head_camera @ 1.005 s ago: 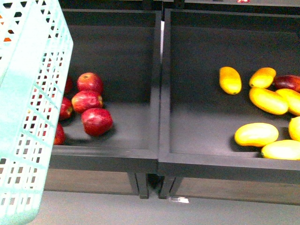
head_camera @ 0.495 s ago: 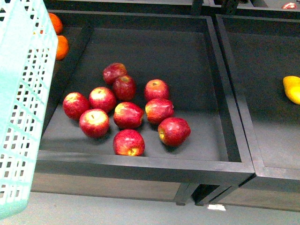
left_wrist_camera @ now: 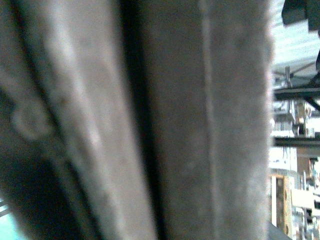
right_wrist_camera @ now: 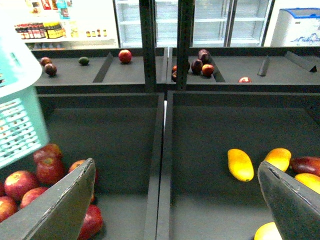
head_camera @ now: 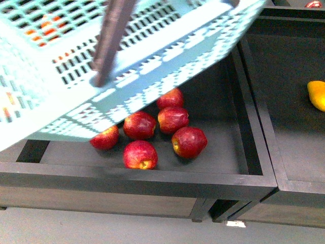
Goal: Pick mango and avocado into basket
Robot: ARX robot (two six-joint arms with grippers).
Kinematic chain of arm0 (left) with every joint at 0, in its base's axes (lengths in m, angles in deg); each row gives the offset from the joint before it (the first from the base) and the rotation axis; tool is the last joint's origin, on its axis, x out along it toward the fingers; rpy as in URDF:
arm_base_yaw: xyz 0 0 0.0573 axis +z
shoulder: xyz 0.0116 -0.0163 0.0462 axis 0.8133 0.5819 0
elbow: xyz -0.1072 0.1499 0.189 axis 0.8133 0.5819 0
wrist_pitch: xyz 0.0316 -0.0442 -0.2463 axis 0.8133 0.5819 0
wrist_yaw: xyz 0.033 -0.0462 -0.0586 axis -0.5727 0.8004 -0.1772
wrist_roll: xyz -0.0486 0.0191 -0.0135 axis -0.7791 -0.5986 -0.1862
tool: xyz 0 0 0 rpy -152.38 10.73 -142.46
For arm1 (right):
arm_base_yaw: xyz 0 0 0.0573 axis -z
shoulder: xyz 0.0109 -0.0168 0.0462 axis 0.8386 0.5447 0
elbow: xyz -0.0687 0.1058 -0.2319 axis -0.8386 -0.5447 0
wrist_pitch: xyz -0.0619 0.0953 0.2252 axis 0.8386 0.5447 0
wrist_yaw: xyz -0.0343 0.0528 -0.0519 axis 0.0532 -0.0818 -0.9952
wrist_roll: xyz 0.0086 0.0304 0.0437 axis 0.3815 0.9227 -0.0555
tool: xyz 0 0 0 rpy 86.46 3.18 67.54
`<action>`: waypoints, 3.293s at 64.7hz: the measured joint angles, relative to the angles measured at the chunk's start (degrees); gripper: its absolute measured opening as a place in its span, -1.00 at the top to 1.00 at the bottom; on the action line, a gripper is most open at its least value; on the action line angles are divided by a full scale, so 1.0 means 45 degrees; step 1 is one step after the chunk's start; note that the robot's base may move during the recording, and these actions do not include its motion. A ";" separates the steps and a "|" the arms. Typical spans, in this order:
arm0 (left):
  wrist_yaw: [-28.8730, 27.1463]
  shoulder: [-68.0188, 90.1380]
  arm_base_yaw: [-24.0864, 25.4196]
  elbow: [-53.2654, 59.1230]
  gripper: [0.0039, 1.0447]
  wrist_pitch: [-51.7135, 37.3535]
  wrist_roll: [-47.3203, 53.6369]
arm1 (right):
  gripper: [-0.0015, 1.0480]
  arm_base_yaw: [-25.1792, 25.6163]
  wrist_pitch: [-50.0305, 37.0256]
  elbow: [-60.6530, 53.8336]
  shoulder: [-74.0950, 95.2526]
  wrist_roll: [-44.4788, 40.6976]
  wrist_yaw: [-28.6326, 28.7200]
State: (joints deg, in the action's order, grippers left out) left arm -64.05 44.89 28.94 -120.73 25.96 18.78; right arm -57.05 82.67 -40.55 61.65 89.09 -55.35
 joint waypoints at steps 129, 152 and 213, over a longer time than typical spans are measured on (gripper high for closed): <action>0.0889 0.1292 -0.2973 -0.1491 0.48 0.1462 0.0627 | -0.83 0.6455 -0.2492 1.7131 3.0396 -0.4668 0.3147; 0.0899 0.1292 -0.2973 -0.1491 0.48 0.1462 0.0622 | -0.83 0.5615 -0.0355 2.1692 3.3660 -0.5241 0.3283; 0.0903 0.1292 -0.2973 -0.1491 0.48 0.1462 0.0622 | -0.83 0.5081 0.2662 2.9580 3.8332 -0.4541 0.3201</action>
State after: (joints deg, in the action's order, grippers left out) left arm -59.98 50.70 15.57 -127.44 32.54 21.57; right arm -34.19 94.65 92.56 234.14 68.66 -40.95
